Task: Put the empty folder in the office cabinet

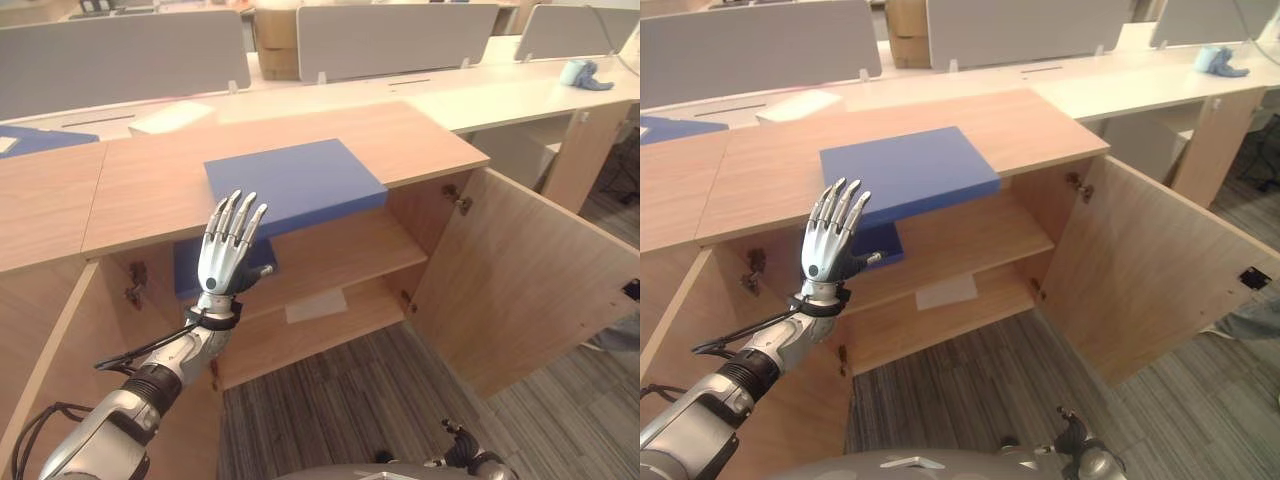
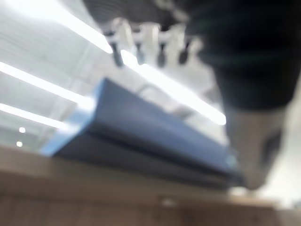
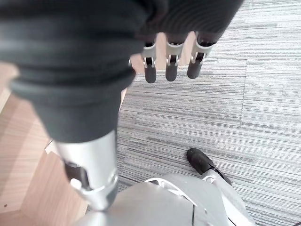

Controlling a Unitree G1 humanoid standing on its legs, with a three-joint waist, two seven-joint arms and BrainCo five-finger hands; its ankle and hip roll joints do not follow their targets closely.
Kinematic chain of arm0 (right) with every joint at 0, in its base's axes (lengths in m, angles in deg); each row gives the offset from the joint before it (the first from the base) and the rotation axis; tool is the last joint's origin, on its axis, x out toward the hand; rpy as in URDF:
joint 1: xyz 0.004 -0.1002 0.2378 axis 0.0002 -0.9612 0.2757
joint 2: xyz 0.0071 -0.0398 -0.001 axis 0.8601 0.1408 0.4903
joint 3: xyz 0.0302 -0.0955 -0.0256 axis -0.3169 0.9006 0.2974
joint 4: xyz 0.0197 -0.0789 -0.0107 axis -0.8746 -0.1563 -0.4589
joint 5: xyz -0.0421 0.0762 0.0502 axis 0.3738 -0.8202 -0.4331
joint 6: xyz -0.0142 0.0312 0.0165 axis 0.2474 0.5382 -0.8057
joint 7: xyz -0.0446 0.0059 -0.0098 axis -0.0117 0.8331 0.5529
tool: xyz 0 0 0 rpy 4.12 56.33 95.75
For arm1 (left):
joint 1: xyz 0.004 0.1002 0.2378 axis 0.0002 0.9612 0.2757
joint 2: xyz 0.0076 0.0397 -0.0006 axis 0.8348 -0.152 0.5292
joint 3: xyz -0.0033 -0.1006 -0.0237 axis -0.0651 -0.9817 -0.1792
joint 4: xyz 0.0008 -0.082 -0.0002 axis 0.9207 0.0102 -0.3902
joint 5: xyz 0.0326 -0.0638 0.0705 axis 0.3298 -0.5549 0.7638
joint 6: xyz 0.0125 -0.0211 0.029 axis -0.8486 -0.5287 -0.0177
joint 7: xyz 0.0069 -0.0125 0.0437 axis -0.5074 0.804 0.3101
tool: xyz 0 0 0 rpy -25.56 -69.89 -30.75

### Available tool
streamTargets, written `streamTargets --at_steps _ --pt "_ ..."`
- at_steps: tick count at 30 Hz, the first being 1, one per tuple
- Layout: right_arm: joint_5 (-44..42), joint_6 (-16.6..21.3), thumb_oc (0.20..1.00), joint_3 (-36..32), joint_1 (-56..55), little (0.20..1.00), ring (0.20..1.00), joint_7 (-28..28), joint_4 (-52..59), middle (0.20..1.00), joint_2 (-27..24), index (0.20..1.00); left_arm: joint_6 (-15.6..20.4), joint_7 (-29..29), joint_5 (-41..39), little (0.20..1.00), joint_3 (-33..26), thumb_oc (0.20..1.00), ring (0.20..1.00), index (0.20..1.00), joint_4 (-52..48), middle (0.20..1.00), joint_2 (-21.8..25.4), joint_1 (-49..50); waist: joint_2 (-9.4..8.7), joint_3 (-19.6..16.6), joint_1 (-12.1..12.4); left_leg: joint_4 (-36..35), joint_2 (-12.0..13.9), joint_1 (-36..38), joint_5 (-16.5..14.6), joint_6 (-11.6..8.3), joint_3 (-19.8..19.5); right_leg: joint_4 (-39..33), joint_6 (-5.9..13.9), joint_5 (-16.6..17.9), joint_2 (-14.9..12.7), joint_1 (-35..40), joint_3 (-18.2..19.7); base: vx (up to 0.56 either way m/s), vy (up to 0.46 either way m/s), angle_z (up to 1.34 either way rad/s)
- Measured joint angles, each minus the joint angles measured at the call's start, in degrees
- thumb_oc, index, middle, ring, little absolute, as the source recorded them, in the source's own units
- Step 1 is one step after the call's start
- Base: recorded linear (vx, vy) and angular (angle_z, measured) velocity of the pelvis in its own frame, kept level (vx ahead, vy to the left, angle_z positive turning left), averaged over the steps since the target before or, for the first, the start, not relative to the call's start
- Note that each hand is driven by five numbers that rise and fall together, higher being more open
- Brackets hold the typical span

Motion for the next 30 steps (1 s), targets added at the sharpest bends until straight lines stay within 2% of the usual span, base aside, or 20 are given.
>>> streamTargets --at_steps 9,10,12,20,21,22,23,24,30 --pt "1.55 0.93 1.000 -0.13 -1.18 1.000 1.000 -0.57 -0.23 1.000 -0.21 1.000 -1.10 -0.11 -0.43 1.000 0.24 1.000 1.000 1.000 8.31 1.000 -1.50 -1.00 0.12 -1.55 -0.08 0.00 0.01 0.09 -0.19 -0.10 1.58 -0.05 0.32 0.15 0.06 -0.98 1.62 0.04 0.028 -0.11" --pt "1.68 1.22 1.000 -0.15 -1.25 1.000 1.000 -0.56 -0.37 1.000 -0.26 1.000 -1.19 -0.36 -0.50 1.000 1.33 1.000 1.000 1.000 13.07 1.000 -1.60 -2.13 -0.02 -1.73 -0.94 -0.03 -0.01 0.16 -0.61 -0.03 1.54 -0.06 0.02 -0.05 0.06 -0.94 1.76 0.00 0.000 0.00" --pt "1.70 1.35 1.000 -0.15 -1.23 1.000 1.000 -0.56 -0.38 1.000 -0.36 1.000 -2.00 -0.69 -0.66 1.000 1.91 1.000 1.000 1.000 15.01 1.000 -1.43 -2.69 -0.04 -1.76 -1.33 -0.02 -0.01 0.13 -0.53 0.09 1.60 -0.06 0.11 0.03 0.04 -0.96 1.77 0.00 0.000 0.00" --pt "1.74 2.09 1.000 -0.18 -1.31 1.000 1.000 -0.45 -0.49 1.000 -0.51 1.000 -3.19 -1.30 -3.01 1.000 1.97 1.000 1.000 1.000 18.01 1.000 -1.42 -4.67 0.01 -1.79 -1.70 -0.02 -0.03 0.22 -0.39 0.20 1.76 0.01 0.37 0.29 0.10 -0.94 1.90 0.01 0.013 0.00" --pt "1.75 2.27 1.000 -0.32 -1.30 1.000 1.000 -0.40 -0.48 1.000 -0.51 1.000 -3.20 -1.32 -3.38 0.859 1.97 0.859 0.859 0.859 18.46 0.859 -1.43 -4.95 0.02 -1.79 -1.69 -0.02 -0.03 0.24 -0.29 0.04 1.78 0.01 0.36 0.29 0.10 -0.92 1.91 0.00 0.000 0.00" --pt "1.77 2.36 1.000 -0.35 -1.30 1.000 1.000 -0.38 -0.49 1.000 -0.51 1.000 -3.20 -1.29 -4.14 0.608 1.97 0.608 0.608 0.608 18.88 0.608 -1.44 -5.26 0.02 -1.79 -1.70 -0.02 -0.03 0.26 -0.28 0.02 1.83 0.01 0.36 0.29 0.10 -0.93 1.93 0.00 0.000 0.00" --pt "1.88 2.39 1.000 -0.35 -1.30 1.000 1.000 -0.32 -0.51 1.000 -0.51 1.000 -3.16 -1.27 -4.47 0.457 1.97 0.457 0.457 0.457 19.21 0.457 -1.43 -5.56 0.02 -1.79 -1.70 -0.02 -0.02 0.26 -0.28 0.02 1.83 0.00 0.37 0.29 0.11 -0.93 1.93 0.00 0.000 0.00" --pt "2.22 2.40 1.000 -0.35 -1.30 1.000 1.000 -0.21 -0.50 1.000 -0.52 1.000 -3.19 -0.91 -4.61 0.200 1.66 0.200 0.200 0.200 19.13 0.200 -1.43 -5.79 0.02 -1.79 -1.73 -0.02 -0.02 0.29 -0.28 0.02 1.89 0.02 0.36 0.29 0.12 -0.92 1.96 0.00 0.000 0.00" --pt "2.24 2.44 1.000 -0.34 -1.26 1.000 1.000 -0.08 -0.42 1.000 -0.54 1.000 -2.80 -0.07 -5.00 0.200 1.28 0.200 0.200 0.200 19.17 0.200 -1.24 -8.78 0.10 -1.80 -1.58 -0.02 0.01 0.42 -0.29 0.02 2.13 -0.04 0.41 0.29 0.12 -0.90 2.07 -0.01 -0.003 -0.01"
